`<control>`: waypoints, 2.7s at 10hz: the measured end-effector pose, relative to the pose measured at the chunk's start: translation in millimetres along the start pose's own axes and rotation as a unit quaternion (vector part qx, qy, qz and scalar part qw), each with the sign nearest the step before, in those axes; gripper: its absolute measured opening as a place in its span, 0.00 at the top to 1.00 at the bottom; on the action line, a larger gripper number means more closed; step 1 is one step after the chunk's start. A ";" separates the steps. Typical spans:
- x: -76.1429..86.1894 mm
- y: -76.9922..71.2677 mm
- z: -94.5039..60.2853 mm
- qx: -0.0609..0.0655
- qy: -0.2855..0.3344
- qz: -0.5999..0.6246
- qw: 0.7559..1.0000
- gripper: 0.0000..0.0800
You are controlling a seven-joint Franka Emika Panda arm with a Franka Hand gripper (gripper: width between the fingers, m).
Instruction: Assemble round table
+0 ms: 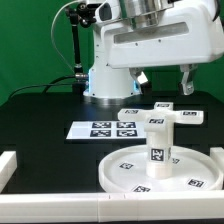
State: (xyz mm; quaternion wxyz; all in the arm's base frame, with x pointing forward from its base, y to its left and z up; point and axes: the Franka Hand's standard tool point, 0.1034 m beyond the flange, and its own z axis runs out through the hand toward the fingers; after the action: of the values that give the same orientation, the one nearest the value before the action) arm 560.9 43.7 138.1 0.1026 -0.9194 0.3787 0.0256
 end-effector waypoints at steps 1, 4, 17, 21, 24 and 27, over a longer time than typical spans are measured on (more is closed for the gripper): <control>-2.7 -2.0 -0.1 -0.018 -0.003 -0.078 0.997 0.19; -6.8 -16.3 -4.2 -0.051 0.001 -0.237 0.970 0.19; 0.2 -12.9 -7.0 -0.091 -0.016 -0.762 0.641 0.19; 3.1 -10.8 -6.8 -0.090 -0.031 -0.848 0.521 0.19; 10.2 -11.3 -6.9 -0.104 -0.042 -0.917 0.383 0.19; 15.6 -10.0 -9.3 -0.111 -0.053 -0.946 0.299 0.19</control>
Offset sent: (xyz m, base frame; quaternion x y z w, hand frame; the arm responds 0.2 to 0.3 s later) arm 0.0000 0.0000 0.0000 0.0000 0.0000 -0.1938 0.9810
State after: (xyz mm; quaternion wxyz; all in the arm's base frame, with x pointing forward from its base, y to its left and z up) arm 578.7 38.0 147.0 -0.0268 -0.6437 -0.7648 0.0009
